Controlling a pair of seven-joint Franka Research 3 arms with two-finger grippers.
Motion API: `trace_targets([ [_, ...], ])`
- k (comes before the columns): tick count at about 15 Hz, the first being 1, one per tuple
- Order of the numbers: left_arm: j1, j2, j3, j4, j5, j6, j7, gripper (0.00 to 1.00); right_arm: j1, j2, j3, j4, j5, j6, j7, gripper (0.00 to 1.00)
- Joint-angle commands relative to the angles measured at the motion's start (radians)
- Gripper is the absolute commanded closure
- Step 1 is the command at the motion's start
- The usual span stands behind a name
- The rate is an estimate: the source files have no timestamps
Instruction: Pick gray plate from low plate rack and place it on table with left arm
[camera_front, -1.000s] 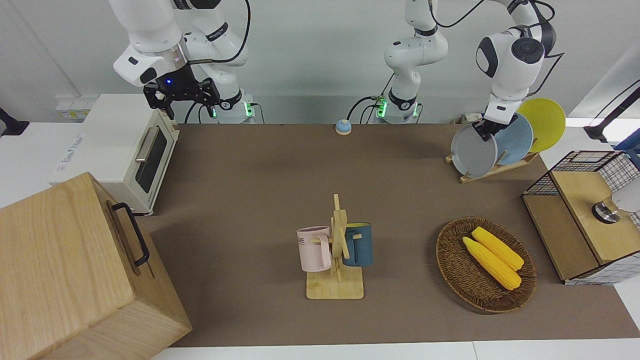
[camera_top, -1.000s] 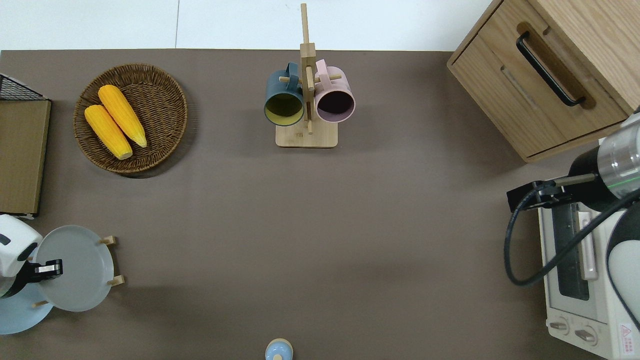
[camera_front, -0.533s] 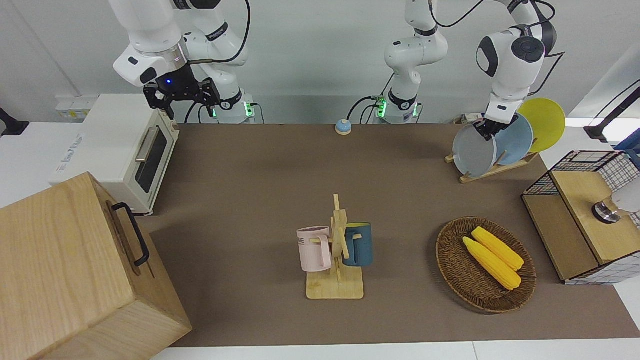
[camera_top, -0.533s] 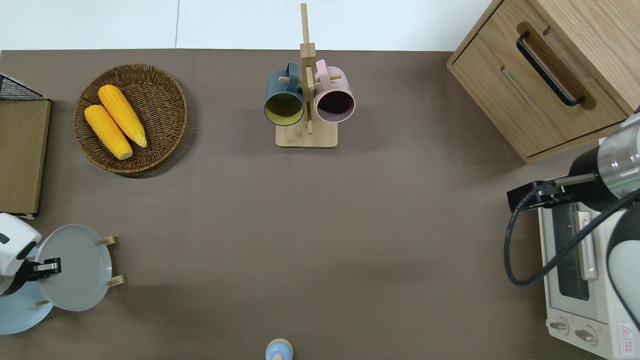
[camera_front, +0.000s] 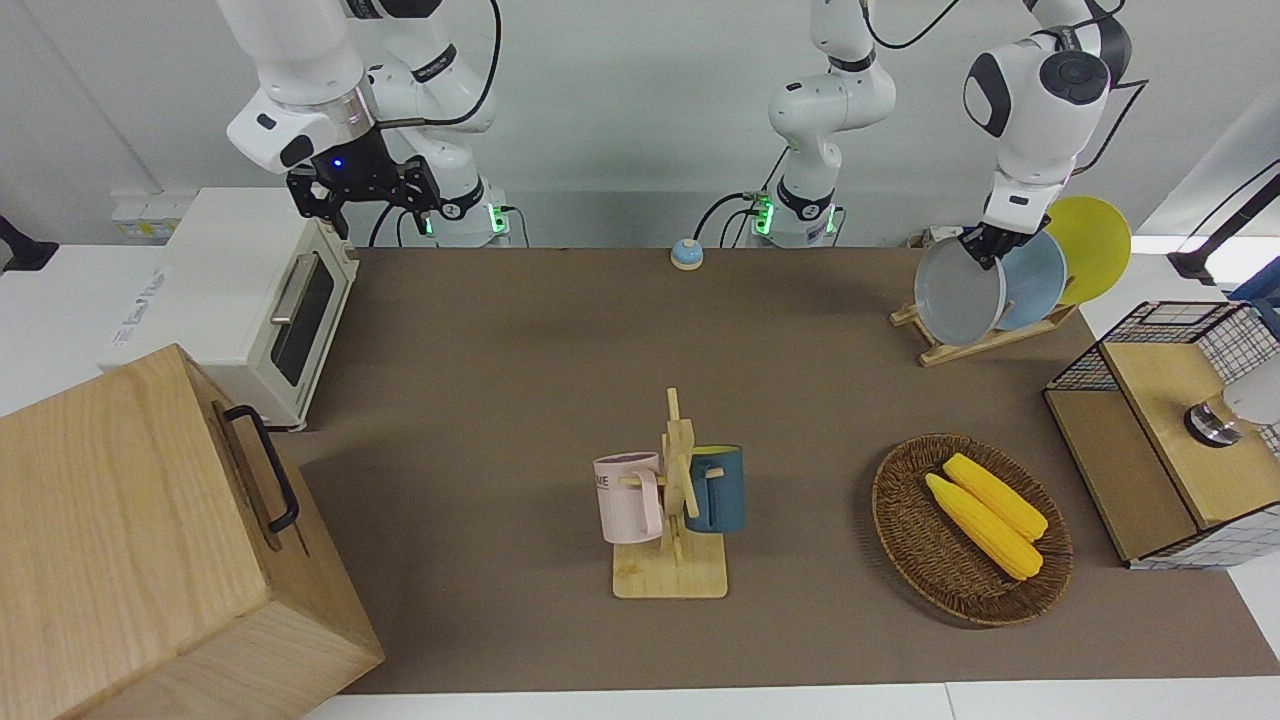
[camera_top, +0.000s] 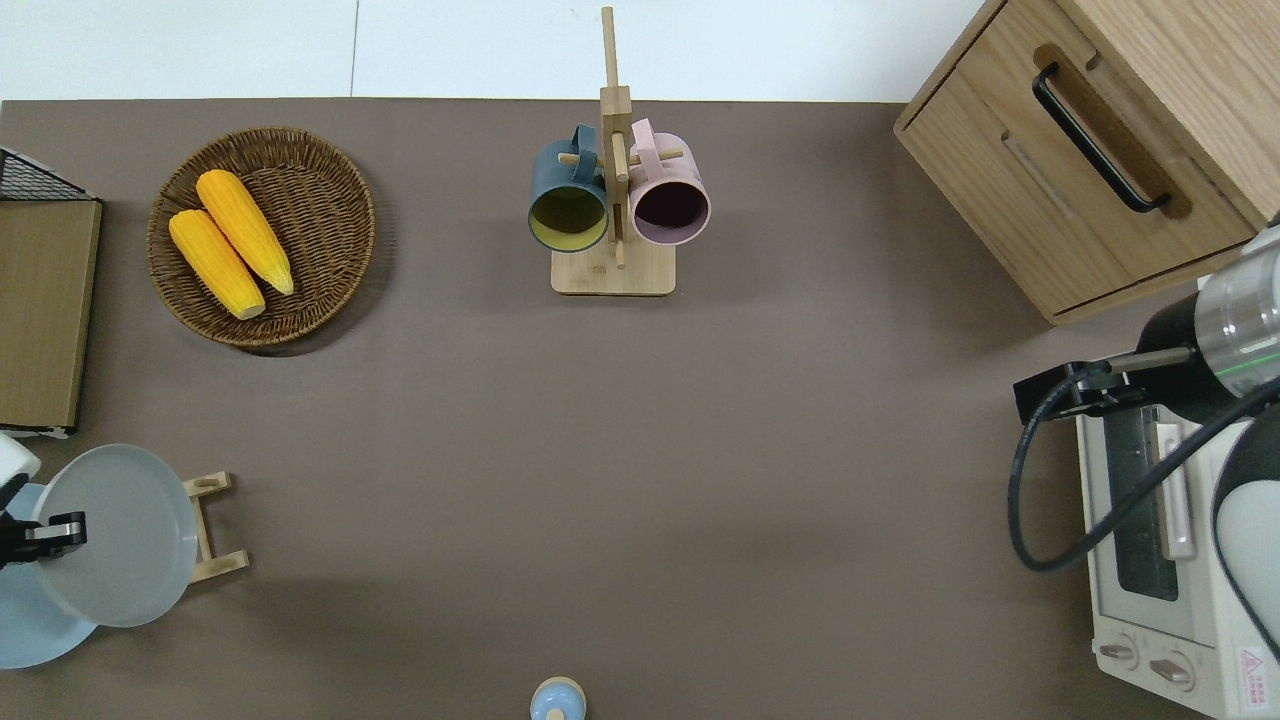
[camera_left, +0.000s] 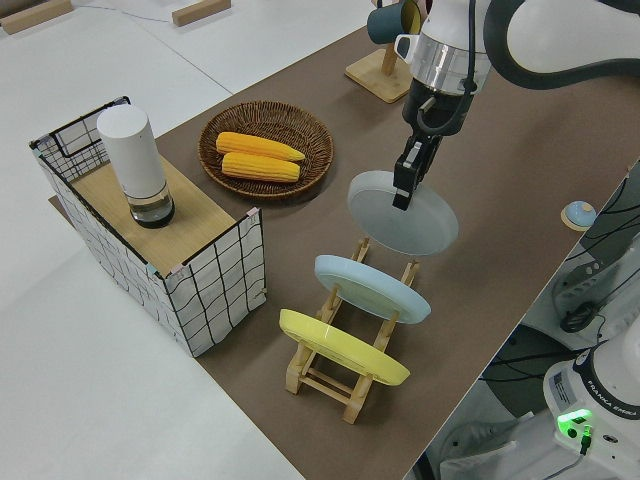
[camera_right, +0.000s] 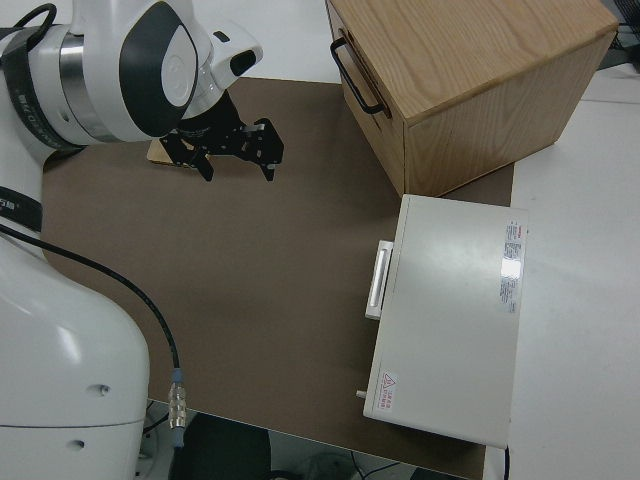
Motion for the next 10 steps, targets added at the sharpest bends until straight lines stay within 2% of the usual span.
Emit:
trace_targets([
  [1, -0.014, 0.004, -0.006, 0.074, -0.003, -0.078, 0.005, 0.93, -0.024, -0.002, 0.021, 0.007, -0.005, -0.013, 0.012, 0.017],
  [7, -0.025, 0.016, -0.004, 0.075, -0.177, -0.077, 0.059, 0.93, -0.024, -0.002, 0.021, 0.007, -0.005, -0.011, 0.012, 0.017],
  [10, -0.033, 0.036, -0.004, 0.07, -0.309, -0.055, 0.08, 0.93, -0.024, -0.002, 0.021, 0.007, -0.006, -0.011, 0.012, 0.017],
])
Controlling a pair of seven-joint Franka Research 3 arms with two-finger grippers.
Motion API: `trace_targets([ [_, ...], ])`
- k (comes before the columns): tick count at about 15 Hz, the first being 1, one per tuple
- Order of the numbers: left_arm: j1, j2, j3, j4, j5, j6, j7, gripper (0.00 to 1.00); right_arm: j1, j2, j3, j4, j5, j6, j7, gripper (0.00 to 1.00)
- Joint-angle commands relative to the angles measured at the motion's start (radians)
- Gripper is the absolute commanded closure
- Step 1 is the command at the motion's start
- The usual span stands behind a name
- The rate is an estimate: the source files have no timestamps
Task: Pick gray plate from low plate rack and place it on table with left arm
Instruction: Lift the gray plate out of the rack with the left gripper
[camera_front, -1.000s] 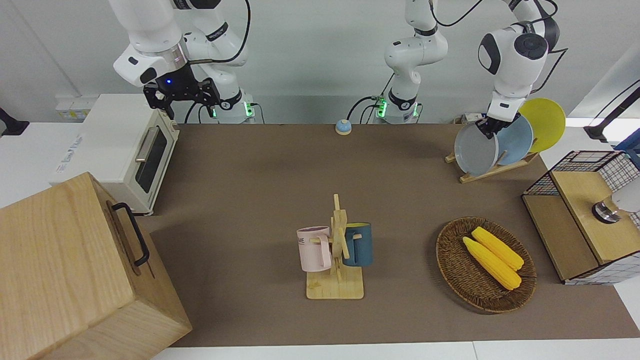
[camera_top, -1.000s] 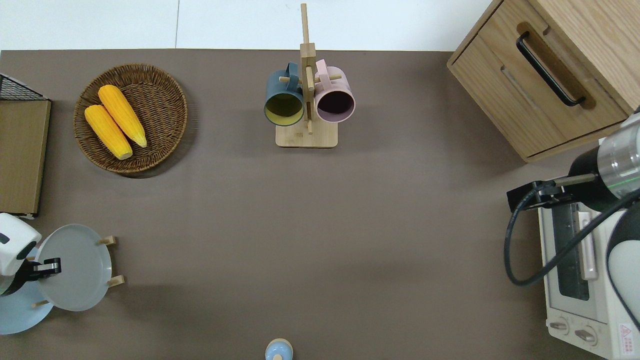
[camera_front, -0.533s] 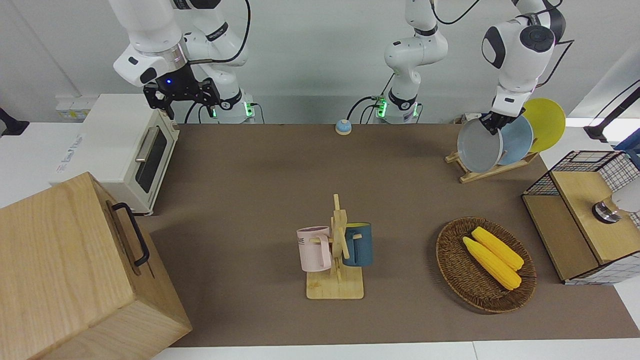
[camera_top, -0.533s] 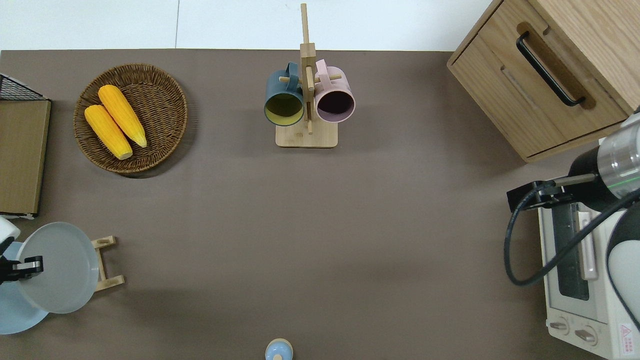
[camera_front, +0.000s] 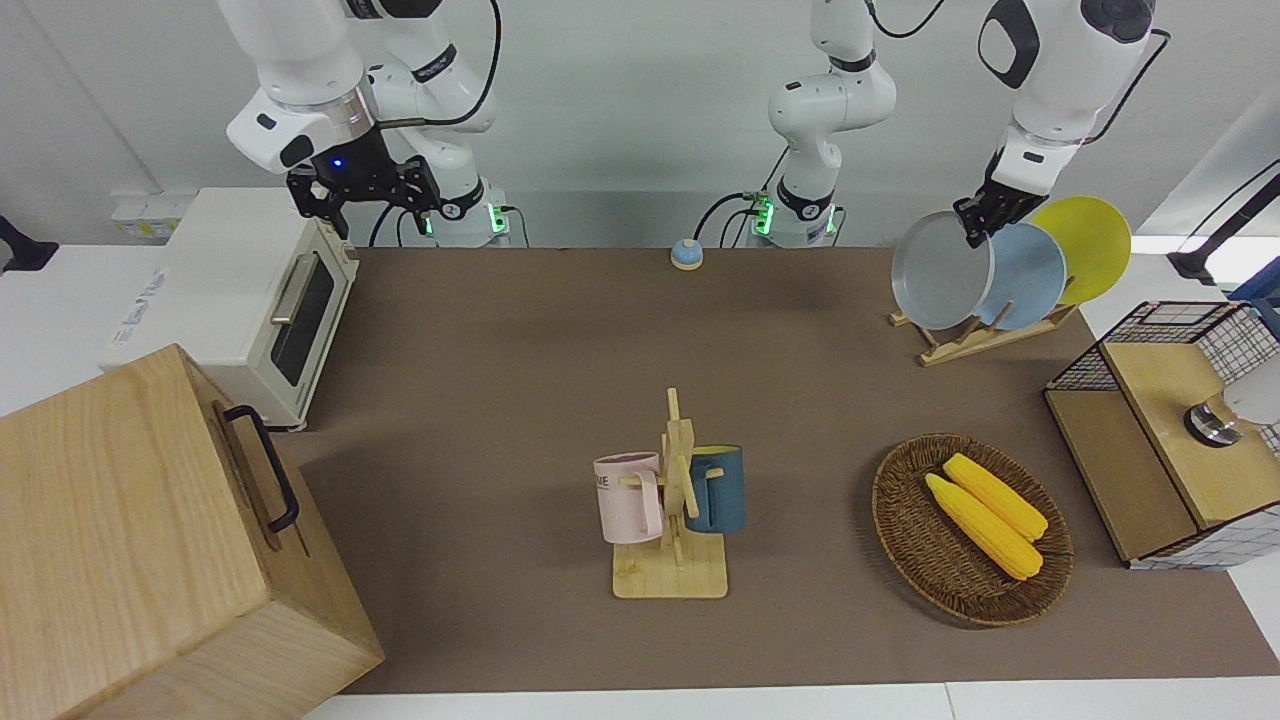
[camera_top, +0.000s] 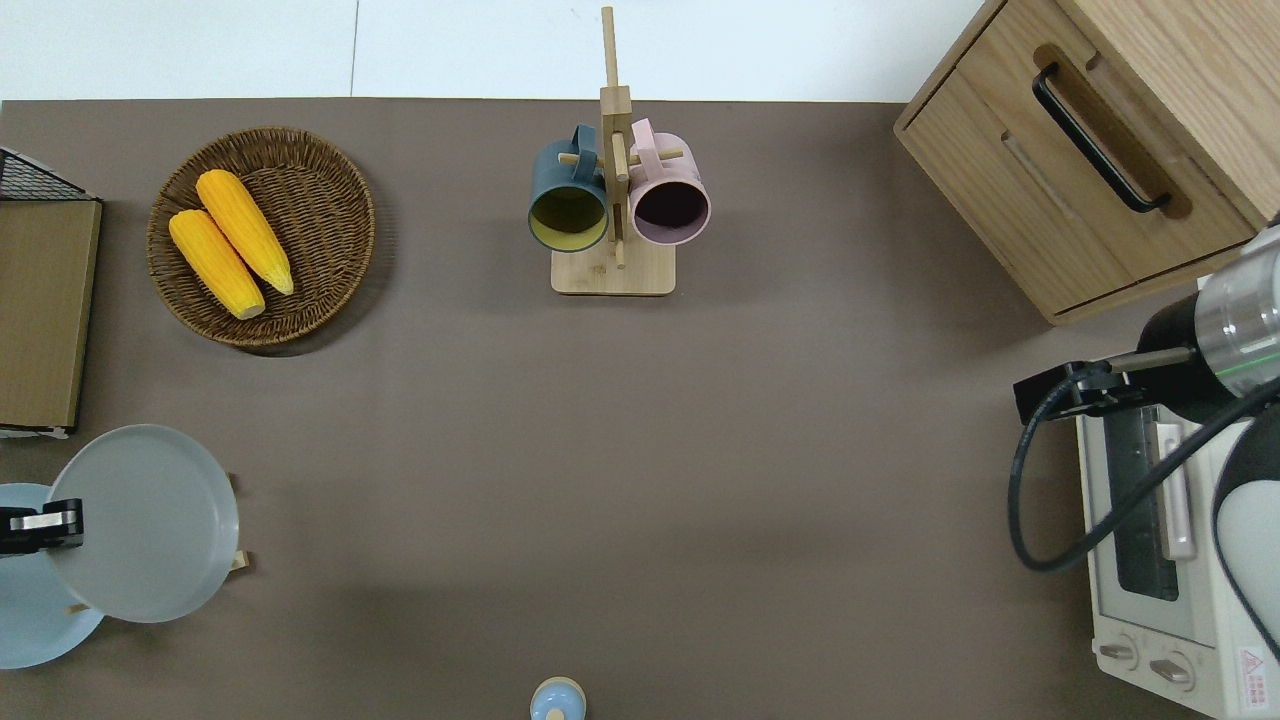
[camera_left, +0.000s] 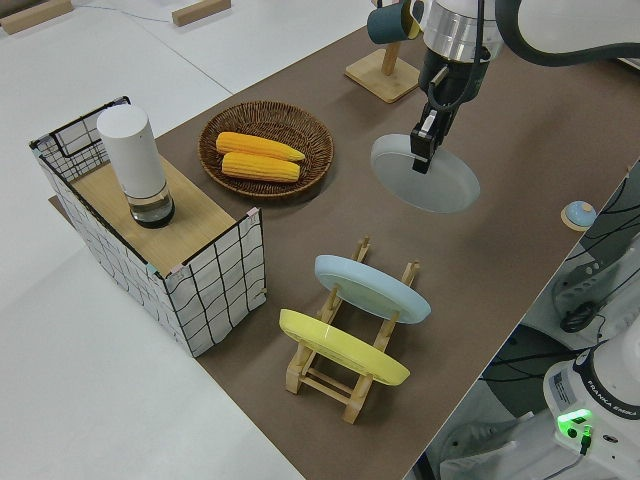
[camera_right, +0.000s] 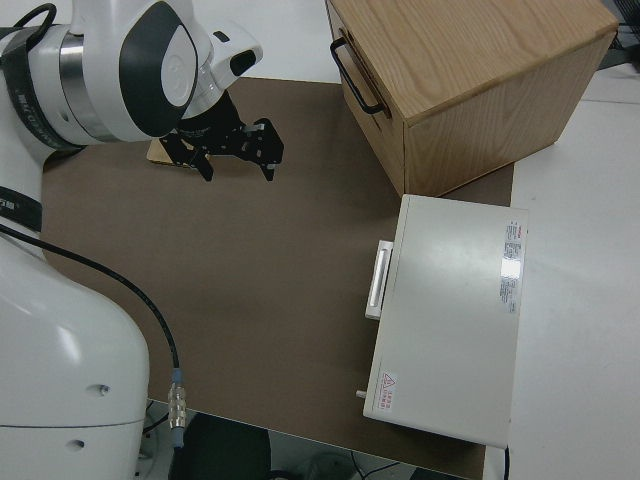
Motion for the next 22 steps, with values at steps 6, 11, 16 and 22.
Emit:
trace_targets([
  [6, -0.027, 0.086, 0.008, -0.001, -0.391, 0.005, 0.23, 0.93, -0.024, -0.004, 0.02, 0.007, -0.005, -0.011, 0.012, 0.017],
  [11, -0.021, 0.122, 0.008, -0.056, -0.559, 0.044, 0.348, 0.93, -0.024, -0.002, 0.021, 0.007, -0.005, -0.011, 0.012, 0.017],
  [16, -0.038, 0.154, 0.005, -0.147, -0.587, 0.172, 0.388, 0.92, -0.024, -0.002, 0.021, 0.006, -0.005, -0.013, 0.012, 0.017],
  [22, -0.087, 0.204, 0.005, -0.211, -0.588, 0.273, 0.397, 0.92, -0.024, -0.002, 0.021, 0.006, -0.006, -0.011, 0.012, 0.017],
])
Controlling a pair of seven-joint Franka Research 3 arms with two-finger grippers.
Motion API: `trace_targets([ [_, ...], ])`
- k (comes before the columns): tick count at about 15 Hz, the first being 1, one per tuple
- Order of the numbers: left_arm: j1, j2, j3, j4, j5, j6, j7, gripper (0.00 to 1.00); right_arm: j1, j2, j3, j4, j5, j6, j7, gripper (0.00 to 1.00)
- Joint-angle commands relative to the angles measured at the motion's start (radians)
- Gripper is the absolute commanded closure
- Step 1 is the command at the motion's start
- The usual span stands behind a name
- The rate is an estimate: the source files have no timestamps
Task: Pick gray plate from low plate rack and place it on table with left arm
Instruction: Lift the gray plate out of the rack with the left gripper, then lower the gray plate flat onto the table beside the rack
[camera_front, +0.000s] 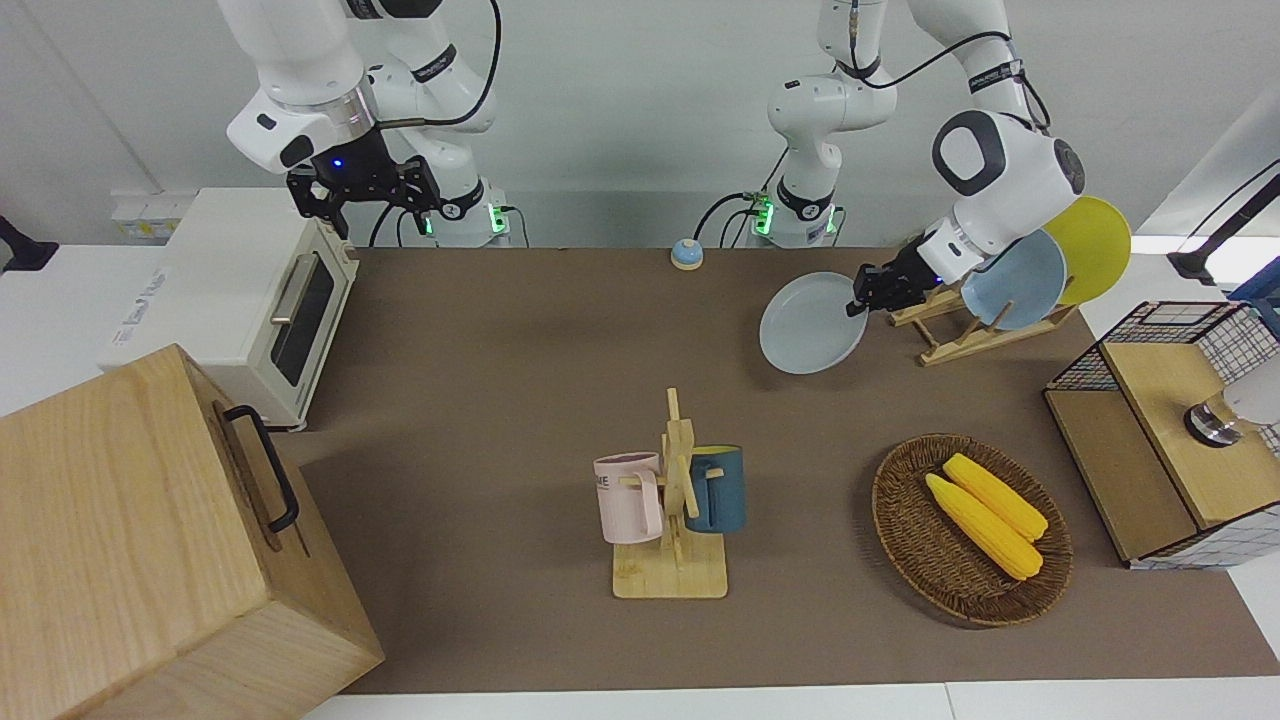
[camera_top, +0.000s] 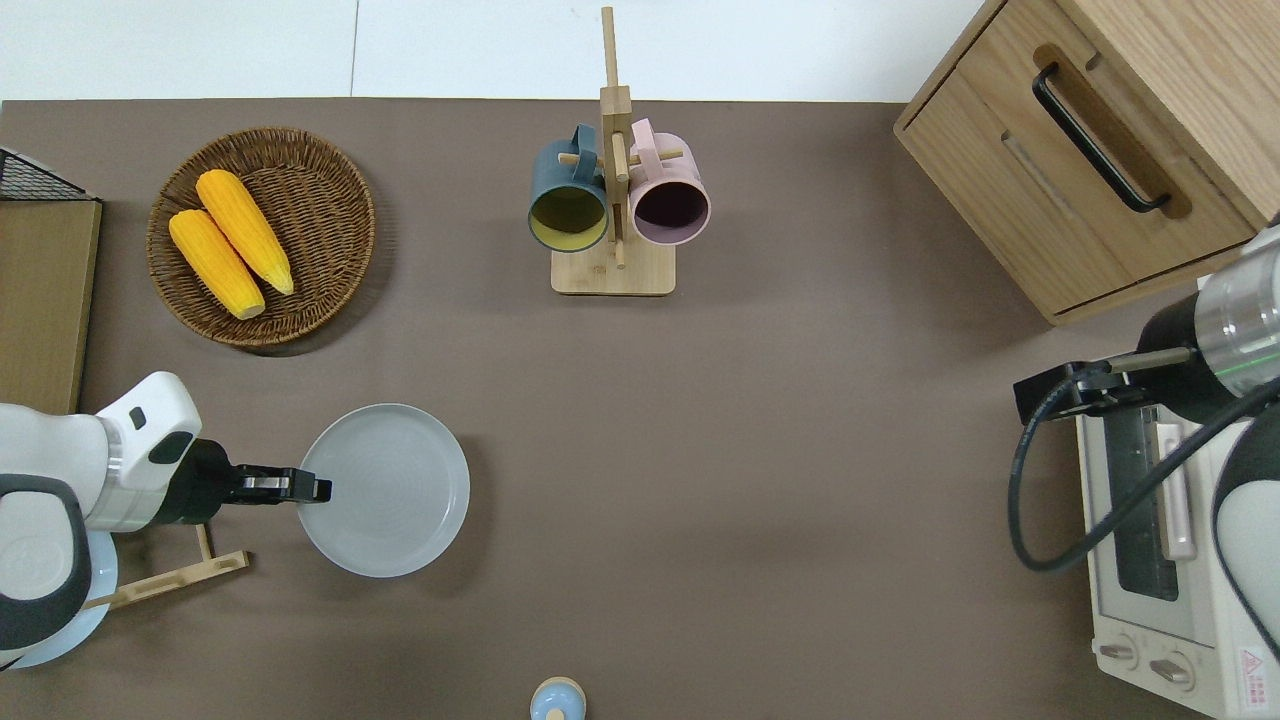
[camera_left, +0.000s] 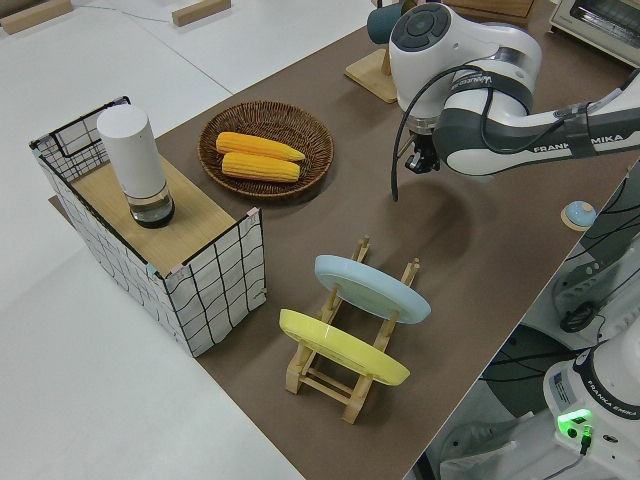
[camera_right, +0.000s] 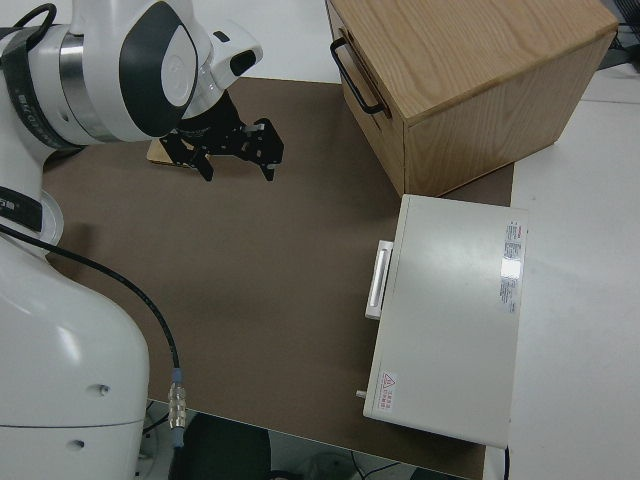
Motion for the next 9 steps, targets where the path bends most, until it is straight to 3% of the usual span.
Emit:
trace_targets([
  [1, -0.018, 0.023, 0.009, -0.031, -0.022, 0.045, 0.037, 0.92, -0.024, -0.002, 0.021, 0.007, -0.006, -0.011, 0.012, 0.017],
  [6, -0.018, 0.04, 0.01, -0.048, -0.022, 0.058, 0.057, 0.91, -0.024, -0.002, 0.021, 0.007, -0.005, -0.011, 0.012, 0.017],
  [9, -0.018, 0.046, 0.01, -0.048, -0.022, 0.06, 0.059, 0.84, -0.024, -0.002, 0.021, 0.007, -0.005, -0.011, 0.012, 0.017],
])
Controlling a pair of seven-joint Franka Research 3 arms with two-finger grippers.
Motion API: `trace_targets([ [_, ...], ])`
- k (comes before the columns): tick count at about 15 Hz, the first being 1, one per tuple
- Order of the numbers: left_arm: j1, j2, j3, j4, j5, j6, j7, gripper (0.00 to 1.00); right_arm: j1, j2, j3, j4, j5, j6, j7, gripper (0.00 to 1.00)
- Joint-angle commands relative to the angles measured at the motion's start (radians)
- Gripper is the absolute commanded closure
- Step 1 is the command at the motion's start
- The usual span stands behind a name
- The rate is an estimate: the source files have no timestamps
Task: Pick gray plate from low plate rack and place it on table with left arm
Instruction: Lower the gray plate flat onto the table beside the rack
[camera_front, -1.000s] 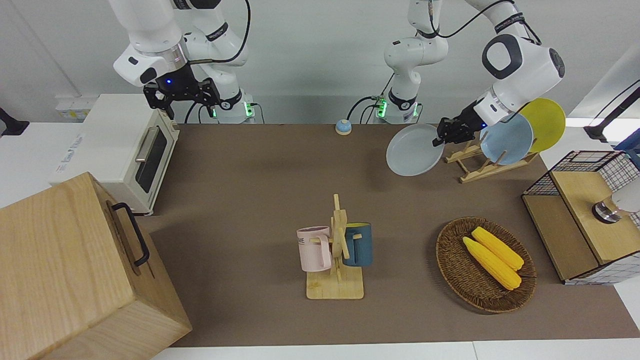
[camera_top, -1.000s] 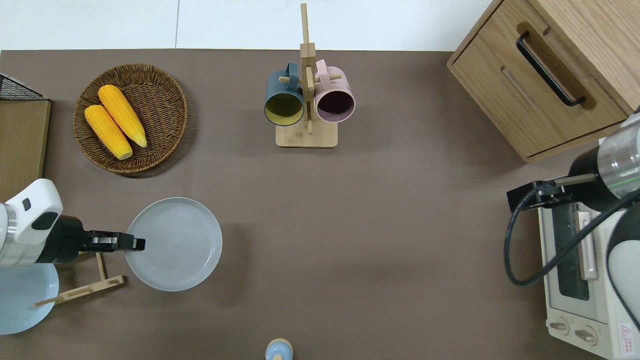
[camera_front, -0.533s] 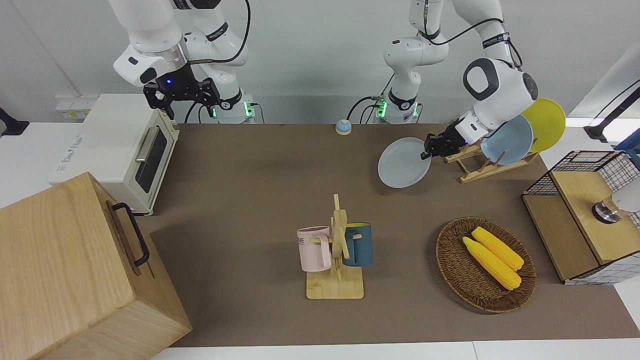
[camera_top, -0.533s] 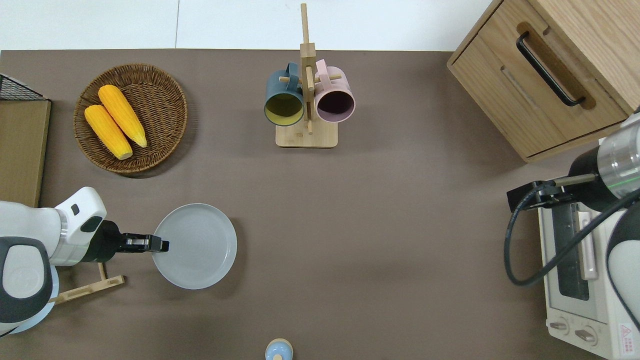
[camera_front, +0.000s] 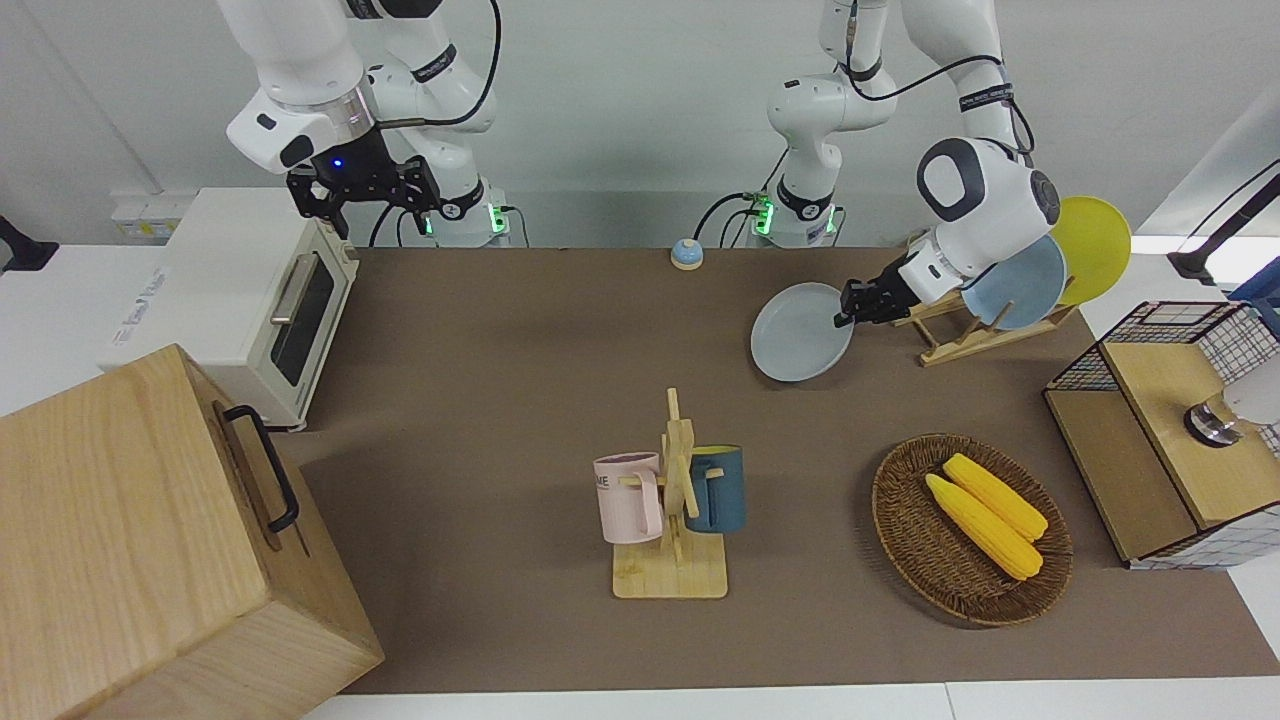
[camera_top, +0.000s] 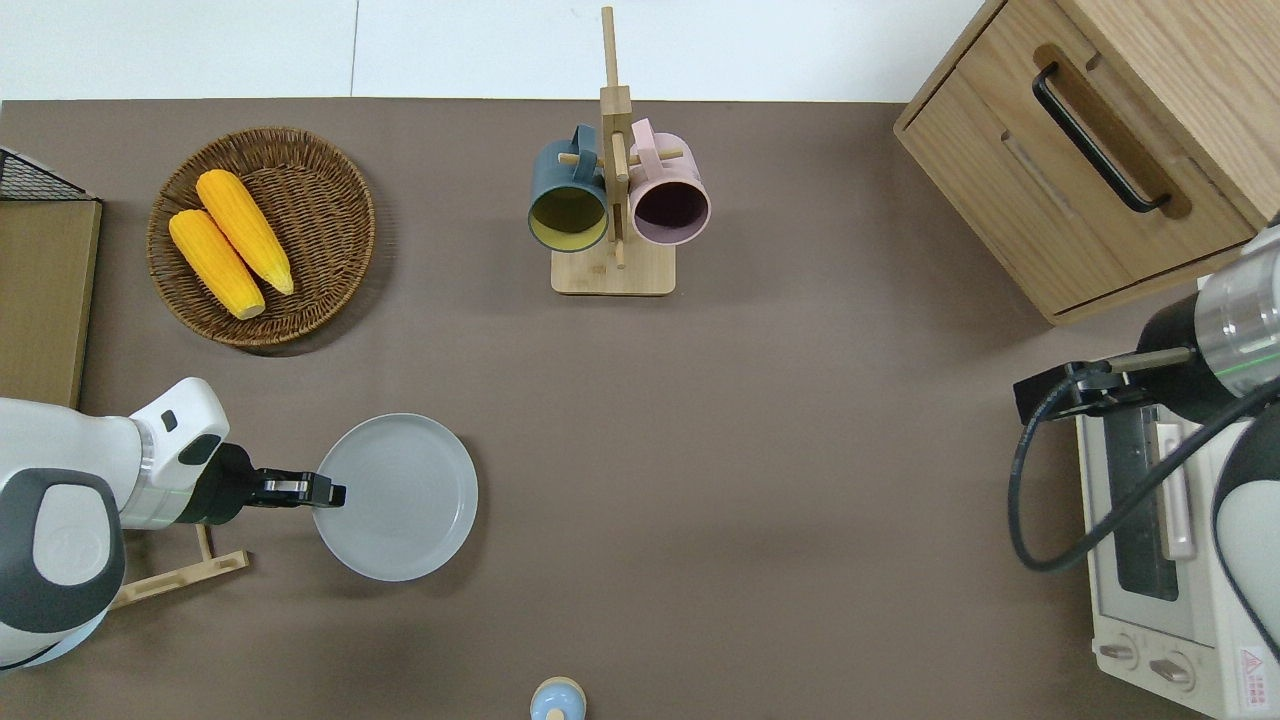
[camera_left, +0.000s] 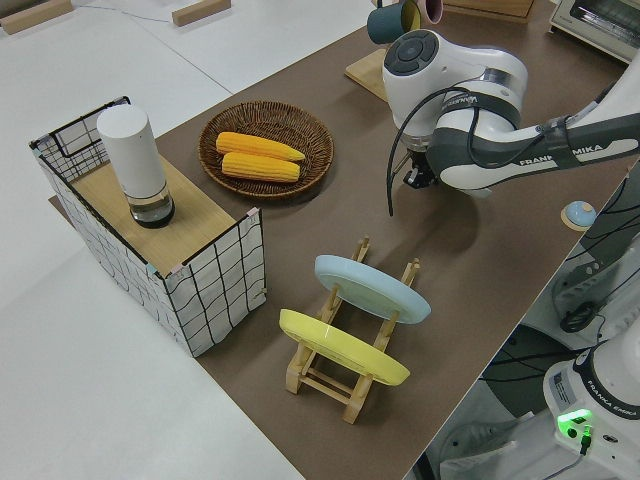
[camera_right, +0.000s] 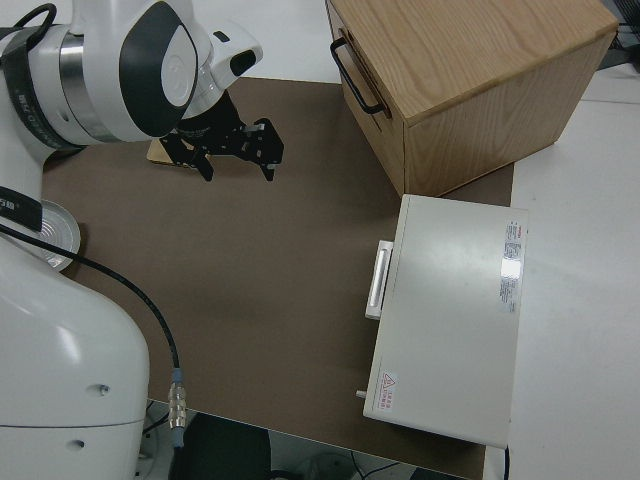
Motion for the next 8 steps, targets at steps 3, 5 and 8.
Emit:
trace_targets([
  [3, -0.009, 0.0, 0.009, -0.017, -0.016, 0.025, 0.024, 0.67, -0.024, -0.002, 0.021, 0.007, -0.005, -0.011, 0.012, 0.017],
  [5, -0.009, 0.0, 0.009, -0.016, -0.01, 0.025, 0.024, 0.59, -0.024, -0.002, 0.021, 0.007, -0.006, -0.011, 0.012, 0.017],
  [8, -0.009, -0.001, 0.011, -0.016, -0.007, 0.025, 0.024, 0.49, -0.024, -0.002, 0.02, 0.006, -0.005, -0.013, 0.012, 0.017],
])
